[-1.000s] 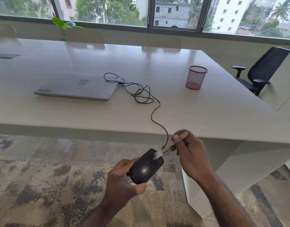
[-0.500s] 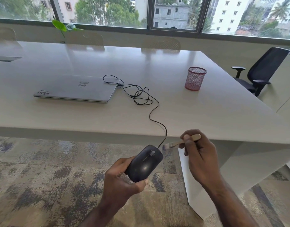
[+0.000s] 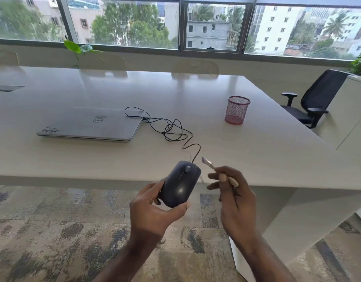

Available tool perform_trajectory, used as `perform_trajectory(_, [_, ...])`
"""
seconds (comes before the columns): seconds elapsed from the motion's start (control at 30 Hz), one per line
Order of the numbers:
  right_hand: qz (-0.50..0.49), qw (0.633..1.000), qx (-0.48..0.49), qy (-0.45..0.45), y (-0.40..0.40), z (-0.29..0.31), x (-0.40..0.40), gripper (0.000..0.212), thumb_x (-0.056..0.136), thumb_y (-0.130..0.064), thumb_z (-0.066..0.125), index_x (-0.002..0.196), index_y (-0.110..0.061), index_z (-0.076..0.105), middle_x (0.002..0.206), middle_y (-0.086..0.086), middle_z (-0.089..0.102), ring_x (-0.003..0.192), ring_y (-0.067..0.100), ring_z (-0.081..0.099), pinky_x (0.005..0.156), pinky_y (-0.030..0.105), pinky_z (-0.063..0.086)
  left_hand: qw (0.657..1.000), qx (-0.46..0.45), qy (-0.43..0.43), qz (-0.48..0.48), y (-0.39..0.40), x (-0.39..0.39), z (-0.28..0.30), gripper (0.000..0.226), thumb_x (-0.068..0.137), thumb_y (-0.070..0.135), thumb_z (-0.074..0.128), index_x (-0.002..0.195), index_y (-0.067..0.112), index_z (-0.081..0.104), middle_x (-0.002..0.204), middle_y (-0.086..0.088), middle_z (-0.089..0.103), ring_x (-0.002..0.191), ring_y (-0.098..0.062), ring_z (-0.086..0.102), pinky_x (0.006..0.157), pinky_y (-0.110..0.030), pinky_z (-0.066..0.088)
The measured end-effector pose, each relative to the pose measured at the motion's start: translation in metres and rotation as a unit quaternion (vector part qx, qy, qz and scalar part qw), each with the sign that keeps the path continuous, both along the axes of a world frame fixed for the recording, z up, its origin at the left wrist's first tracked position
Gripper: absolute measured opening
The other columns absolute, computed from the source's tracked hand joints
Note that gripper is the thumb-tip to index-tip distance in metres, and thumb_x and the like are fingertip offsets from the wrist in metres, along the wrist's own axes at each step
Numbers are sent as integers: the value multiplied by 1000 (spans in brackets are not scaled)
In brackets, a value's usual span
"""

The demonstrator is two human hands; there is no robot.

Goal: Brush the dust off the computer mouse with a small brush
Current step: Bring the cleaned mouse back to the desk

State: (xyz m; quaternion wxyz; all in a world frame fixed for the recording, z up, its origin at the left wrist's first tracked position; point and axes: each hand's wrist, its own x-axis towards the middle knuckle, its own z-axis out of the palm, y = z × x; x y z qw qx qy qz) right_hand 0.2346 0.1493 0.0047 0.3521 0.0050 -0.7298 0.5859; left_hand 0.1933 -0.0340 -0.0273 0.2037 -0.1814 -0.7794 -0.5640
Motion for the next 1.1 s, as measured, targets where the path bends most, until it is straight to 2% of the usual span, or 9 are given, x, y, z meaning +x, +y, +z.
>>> perform_trajectory(0.13, [15, 999, 24, -14, -4, -4, -14, 26, 106, -51, 42, 116, -35, 61, 114, -9, 74, 102, 15, 75, 71, 24, 56, 1000, 6, 10, 22, 20, -12, 24, 59, 56, 56, 85, 112, 50, 68, 95, 32, 68, 78, 8, 62, 64, -2, 42])
perform_trajectory(0.23, [5, 1000, 15, -15, 0, -3, -26, 27, 106, -52, 41, 116, -35, 59, 119, -9, 74, 108, 15, 73, 75, 36, 59, 1000, 15, -1, 25, 33, -24, 33, 59, 54, 58, 85, 110, 49, 70, 88, 21, 72, 80, -1, 67, 65, -6, 46])
perform_trajectory(0.37, [4, 1000, -1, -21, 6, 5, -39, 17, 105, -40, 43, 109, -37, 59, 117, -6, 74, 110, 18, 72, 79, 38, 60, 1000, 1, -23, 19, 46, -38, 39, 60, 56, 57, 89, 112, 41, 74, 85, 21, 71, 72, 0, 63, 61, -7, 44])
perform_trajectory(0.6, [-7, 997, -47, -57, 25, 17, -68, 25, 108, -10, 43, 98, -26, 60, 109, -2, 73, 106, 21, 72, 84, 47, 63, 993, -76, -65, -56, 60, -65, 46, 66, 66, 43, 94, 126, 27, 71, 101, 20, 69, 85, 4, 66, 67, -5, 48])
perform_trajectory(0.67, [-7, 996, -53, -67, 30, 22, -77, 26, 108, -10, 43, 96, -26, 60, 107, 0, 72, 105, 23, 72, 85, 47, 63, 988, -112, -77, -68, 62, -73, 49, 63, 68, 42, 93, 125, 28, 71, 102, 15, 72, 80, -2, 68, 66, -11, 52])
perform_trajectory(0.77, [0, 994, -55, -93, 38, 24, -91, 26, 108, -11, 43, 95, -25, 59, 108, 3, 71, 106, 23, 70, 85, 45, 64, 982, -150, -94, -68, 68, -90, 53, 51, 71, 40, 91, 118, 31, 75, 86, 12, 73, 68, -4, 65, 68, -33, 59])
perform_trajectory(0.83, [4, 992, -54, -113, 44, 25, -101, 23, 108, -10, 42, 97, -21, 59, 108, 6, 69, 107, 26, 69, 84, 41, 64, 979, -163, -100, -70, 71, -102, 54, 46, 72, 40, 91, 114, 31, 76, 76, 15, 69, 57, 0, 58, 61, -27, 52])
perform_trajectory(0.93, [0, 989, -51, -135, 53, 25, -115, 19, 108, -10, 42, 100, -14, 59, 107, 10, 67, 105, 29, 68, 78, 34, 64, 978, -176, -88, -73, 77, -118, 54, 48, 68, 45, 92, 111, 28, 79, 88, 16, 75, 56, 5, 54, 58, -16, 40])
perform_trajectory(1.1, [-2, 985, -37, -170, 64, 26, -133, 23, 108, -13, 42, 96, -21, 59, 108, 12, 67, 106, 35, 66, 89, 54, 60, 974, -210, -65, -59, 90, -138, 58, 49, 63, 51, 93, 100, 21, 82, 76, 18, 64, 65, 4, 52, 53, -11, 29])
